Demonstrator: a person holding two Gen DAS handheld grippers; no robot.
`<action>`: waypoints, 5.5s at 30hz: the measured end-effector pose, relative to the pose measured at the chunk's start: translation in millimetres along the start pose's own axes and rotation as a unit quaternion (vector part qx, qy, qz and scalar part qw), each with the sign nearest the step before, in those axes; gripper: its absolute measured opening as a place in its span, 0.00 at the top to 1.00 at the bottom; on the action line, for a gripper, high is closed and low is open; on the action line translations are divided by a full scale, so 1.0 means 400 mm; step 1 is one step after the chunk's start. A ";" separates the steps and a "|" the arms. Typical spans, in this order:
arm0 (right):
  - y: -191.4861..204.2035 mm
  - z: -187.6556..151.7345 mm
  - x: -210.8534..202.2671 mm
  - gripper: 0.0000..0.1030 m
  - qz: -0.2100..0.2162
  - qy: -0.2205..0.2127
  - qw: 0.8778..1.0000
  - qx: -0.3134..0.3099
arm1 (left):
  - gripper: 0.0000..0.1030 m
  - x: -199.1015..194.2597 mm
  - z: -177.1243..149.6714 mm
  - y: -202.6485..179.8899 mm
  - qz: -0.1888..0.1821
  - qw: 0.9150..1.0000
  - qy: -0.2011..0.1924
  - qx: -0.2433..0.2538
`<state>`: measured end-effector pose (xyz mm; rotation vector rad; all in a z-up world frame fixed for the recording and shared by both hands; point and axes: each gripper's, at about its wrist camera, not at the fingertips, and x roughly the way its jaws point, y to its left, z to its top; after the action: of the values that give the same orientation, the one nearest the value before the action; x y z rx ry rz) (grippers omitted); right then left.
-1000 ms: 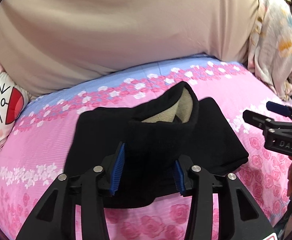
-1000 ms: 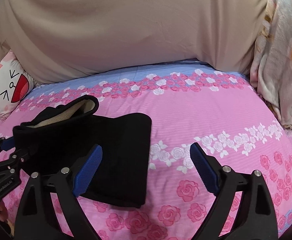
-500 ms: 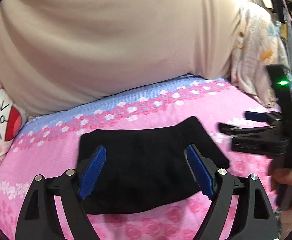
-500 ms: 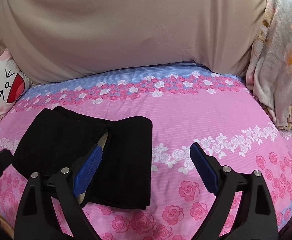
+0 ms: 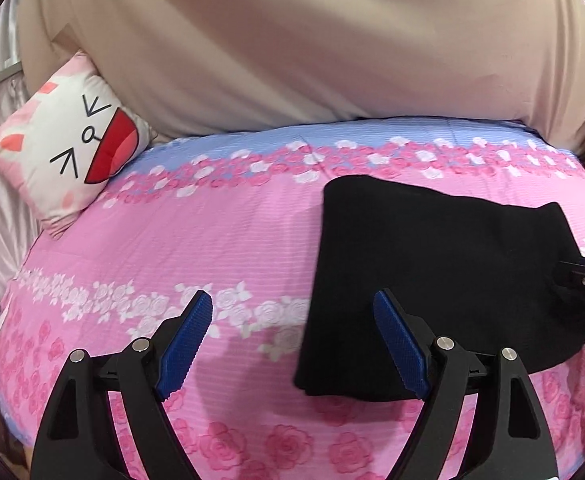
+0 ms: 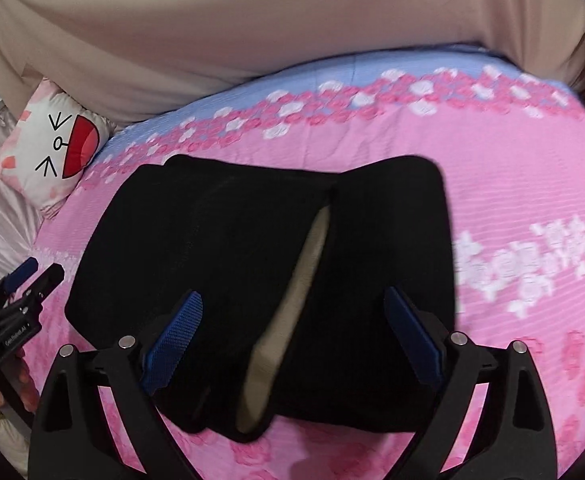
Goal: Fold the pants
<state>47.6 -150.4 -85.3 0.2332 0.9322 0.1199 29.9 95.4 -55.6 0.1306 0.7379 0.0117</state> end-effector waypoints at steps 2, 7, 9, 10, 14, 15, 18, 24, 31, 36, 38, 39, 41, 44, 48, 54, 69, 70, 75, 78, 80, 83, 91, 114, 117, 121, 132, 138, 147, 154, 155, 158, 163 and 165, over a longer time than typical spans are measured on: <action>0.021 0.005 0.018 0.12 -0.002 0.007 1.000 -0.012 | 0.22 0.011 -0.003 0.009 0.001 1.000 0.004 0.001; 0.076 0.004 0.039 0.31 -0.034 0.013 0.998 -0.054 | 0.22 0.032 -0.007 0.002 -0.003 1.000 0.013 0.006; 0.084 0.004 0.038 0.34 -0.041 0.012 0.997 -0.060 | 0.22 0.037 -0.010 -0.005 -0.003 1.000 0.015 0.010; 0.085 0.004 0.035 0.36 -0.043 0.012 0.997 -0.063 | 0.22 0.040 -0.011 -0.008 -0.004 1.000 0.017 0.012; 0.093 0.003 0.032 0.45 -0.049 0.008 0.996 -0.075 | 0.22 0.049 -0.013 -0.017 0.001 1.000 0.020 0.016; 0.096 0.002 0.030 0.48 -0.051 0.006 0.996 -0.078 | 0.22 0.050 -0.013 -0.017 0.001 1.000 0.020 0.016; 0.102 0.003 0.023 0.58 -0.059 -0.005 0.994 -0.091 | 0.22 0.051 -0.013 -0.017 0.003 1.000 0.020 0.017; 0.088 0.031 -0.025 0.87 -0.047 -0.032 0.994 -0.089 | 0.22 0.055 -0.007 -0.019 0.013 1.000 0.020 0.019; 0.028 0.115 -0.145 0.95 -0.039 -0.075 0.993 -0.087 | 0.22 0.042 0.018 0.009 0.029 0.999 0.011 0.007; -0.108 0.091 -0.067 0.94 -0.073 -0.021 0.996 -0.051 | 0.22 0.059 0.011 0.018 0.039 0.999 0.021 0.007; -0.135 0.058 -0.012 0.87 -0.073 -0.001 0.996 -0.046 | 0.22 0.077 0.005 0.007 0.034 0.999 0.032 0.010; -0.140 0.051 -0.022 0.84 -0.066 -0.021 0.997 -0.045 | 0.22 0.083 0.002 0.000 0.032 0.999 0.036 0.013; -0.158 0.058 -0.048 0.83 -0.033 -0.026 0.999 -0.011 | 0.22 0.087 0.000 -0.020 0.031 0.999 0.037 0.025; -0.159 0.062 -0.066 0.83 -0.042 -0.025 0.999 -0.012 | 0.22 0.082 0.002 -0.036 0.035 0.998 0.031 0.034; -0.125 0.036 -0.064 0.82 -0.083 -0.016 0.996 -0.040 | 0.22 0.082 0.008 -0.046 0.038 0.998 0.030 0.035; -0.093 0.032 -0.067 0.68 -0.134 -0.020 0.988 -0.072 | 0.22 0.080 0.010 -0.056 0.047 0.998 0.031 0.040; -0.007 -0.013 -0.056 0.70 -0.121 -0.003 0.980 -0.158 | 0.22 0.038 0.028 -0.109 0.038 0.998 0.012 0.055; -0.031 -0.026 -0.042 0.61 -0.124 -0.005 0.980 -0.156 | 0.22 0.034 0.026 -0.112 0.036 0.998 0.010 0.058; -0.081 -0.021 -0.105 0.47 -0.098 -0.031 0.991 -0.080 | 0.22 0.035 0.018 -0.098 0.043 0.997 0.013 0.056; -0.069 -0.031 -0.119 0.47 -0.094 -0.030 0.992 -0.079 | 0.22 0.043 0.019 -0.100 0.040 0.998 0.018 0.051; -0.109 -0.041 -0.109 0.47 -0.060 -0.015 0.997 -0.044 | 0.22 0.038 0.014 -0.102 0.035 0.998 0.016 0.052; -0.127 -0.060 -0.092 0.52 -0.026 -0.001 0.999 -0.022 | 0.22 0.040 0.002 -0.111 0.030 0.998 0.019 0.060; -0.109 -0.033 -0.173 0.88 -0.039 -0.039 0.998 -0.041 | 0.22 0.025 0.009 -0.108 0.022 0.998 0.013 0.056; -0.023 0.132 0.005 0.85 -0.019 0.000 0.998 -0.061 | 0.17 0.077 0.024 -0.153 0.012 0.997 0.023 0.069; 0.017 0.122 -0.052 0.82 -0.036 -0.026 0.994 -0.099 | 0.16 0.082 0.026 -0.147 0.007 0.998 0.025 0.066; -0.015 0.088 0.020 0.86 -0.081 0.003 0.991 -0.106 | 0.16 0.091 0.027 -0.147 -0.007 0.998 0.029 0.060; -0.101 -0.082 -0.142 0.85 -0.043 -0.031 0.998 -0.027 | 0.16 0.077 -0.011 -0.110 -0.021 0.998 0.035 0.047; -0.135 -0.111 -0.233 0.79 -0.077 -0.057 0.995 -0.005 | 0.16 0.046 -0.012 -0.102 -0.044 0.998 0.041 0.029; -0.168 -0.206 -0.204 0.39 -0.017 -0.030 0.998 0.047 | 0.15 0.119 -0.039 -0.061 -0.158 0.979 0.107 -0.074; -0.107 -0.171 -0.107 0.41 -0.007 -0.028 0.999 0.020 | 0.29 0.154 -0.037 -0.095 -0.201 0.969 0.121 -0.081; -0.095 -0.164 -0.102 0.45 -0.015 -0.031 0.999 0.009 | 0.39 0.150 -0.035 -0.101 -0.217 0.965 0.122 -0.078; -0.106 -0.147 -0.121 0.73 0.012 -0.039 0.999 0.029 | 0.68 0.112 -0.025 -0.118 -0.200 0.972 0.111 -0.048; -0.105 -0.144 -0.217 0.78 0.036 -0.056 0.997 0.027 | 0.73 0.025 -0.034 -0.126 -0.218 0.968 0.123 -0.022; -0.101 -0.171 -0.253 0.78 0.032 -0.046 0.998 0.017 | 0.73 -0.024 -0.061 -0.118 -0.228 0.964 0.132 -0.013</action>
<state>-67.5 -199.8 -55.7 0.2967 0.8356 0.1509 5.0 50.7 -72.8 -0.0712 1.0213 -0.4079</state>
